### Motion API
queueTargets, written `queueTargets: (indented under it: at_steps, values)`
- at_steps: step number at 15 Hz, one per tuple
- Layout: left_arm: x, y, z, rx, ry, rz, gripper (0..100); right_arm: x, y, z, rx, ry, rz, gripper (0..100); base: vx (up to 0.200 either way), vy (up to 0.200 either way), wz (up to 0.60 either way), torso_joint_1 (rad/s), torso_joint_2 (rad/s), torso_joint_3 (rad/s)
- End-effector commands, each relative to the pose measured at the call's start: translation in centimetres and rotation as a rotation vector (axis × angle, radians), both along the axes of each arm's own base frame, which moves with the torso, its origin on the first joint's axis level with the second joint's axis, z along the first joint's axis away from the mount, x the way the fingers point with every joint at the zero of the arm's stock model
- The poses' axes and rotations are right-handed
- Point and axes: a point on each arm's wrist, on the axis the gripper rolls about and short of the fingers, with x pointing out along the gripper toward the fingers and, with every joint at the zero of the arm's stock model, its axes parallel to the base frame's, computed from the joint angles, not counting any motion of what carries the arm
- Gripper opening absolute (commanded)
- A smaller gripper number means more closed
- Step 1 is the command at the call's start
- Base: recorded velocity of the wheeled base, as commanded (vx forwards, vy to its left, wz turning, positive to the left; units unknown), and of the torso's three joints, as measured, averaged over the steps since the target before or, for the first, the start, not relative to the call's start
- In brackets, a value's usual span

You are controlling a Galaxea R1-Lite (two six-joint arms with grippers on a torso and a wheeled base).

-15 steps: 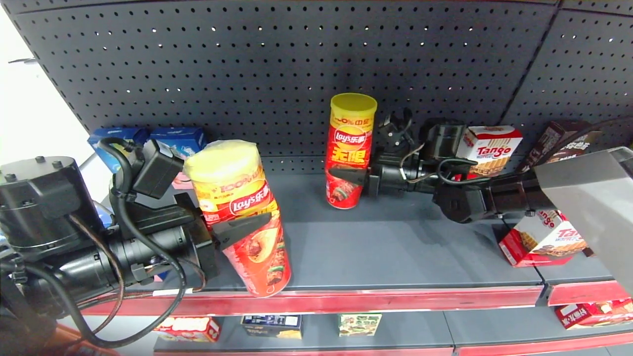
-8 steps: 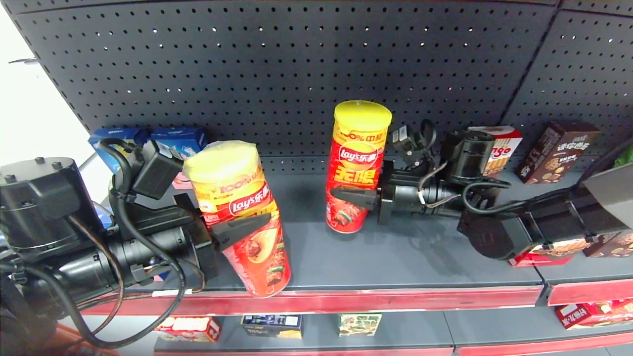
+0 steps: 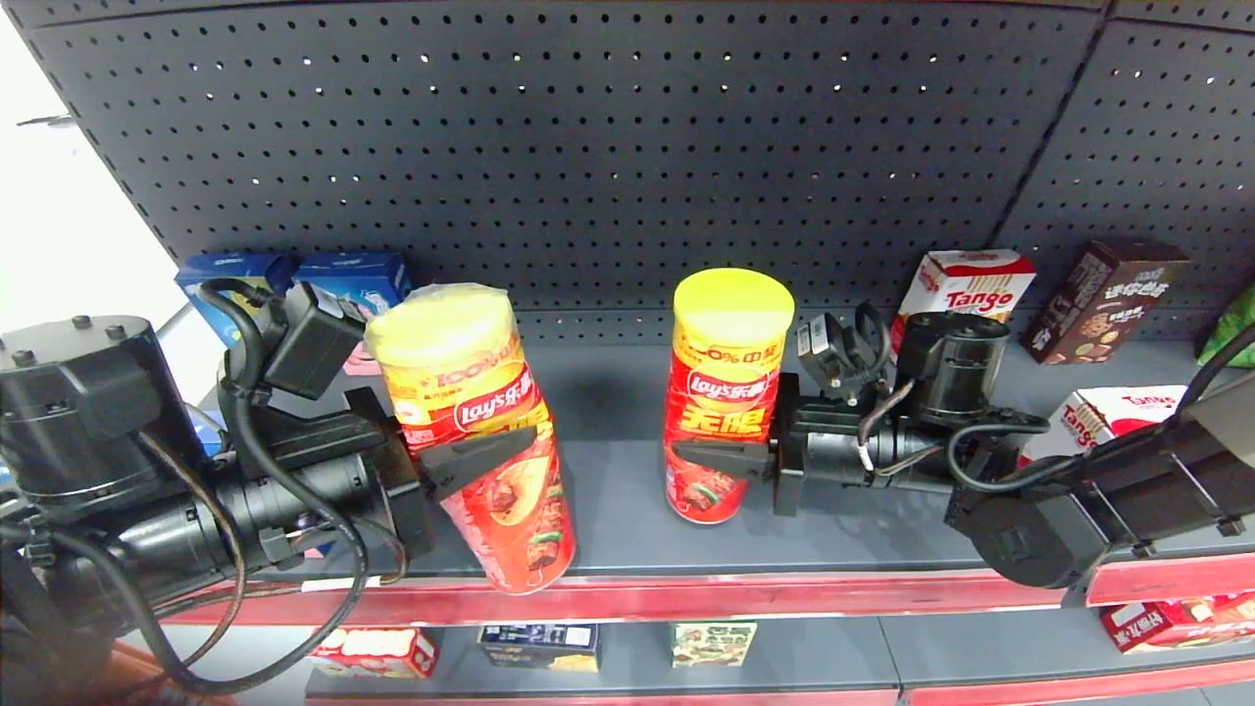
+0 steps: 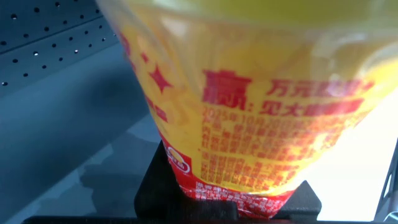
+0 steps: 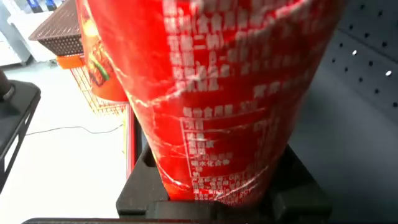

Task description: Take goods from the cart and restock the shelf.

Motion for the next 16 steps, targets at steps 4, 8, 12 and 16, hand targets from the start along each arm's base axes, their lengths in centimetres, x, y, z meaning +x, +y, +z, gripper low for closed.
queueTargets:
  at_steps: [4,8,12,16]
  values:
    - [0.0,0.0,0.0,0.001,0.002,0.002,0,0.6,0.3,-1.5,-0.012,0.021,0.001,0,0.0,0.0,0.0,0.0,0.0,0.0]
    - [0.2,0.7,-0.2,0.003,0.005,0.029,0,0.7,0.5,-2.2,-0.021,0.035,0.004,0,0.0,0.0,0.0,0.0,0.0,0.0]
    - [0.2,0.7,-0.3,0.004,0.008,0.029,0,0.9,0.8,-2.9,-0.024,0.042,0.01,0,0.0,0.0,0.0,0.0,0.0,0.0]
    - [0.1,0.7,-0.3,0.004,0.009,0.027,0,0.9,0.5,-2.7,-0.022,0.038,0.003,100,0.0,0.0,0.0,0.0,0.0,0.0]
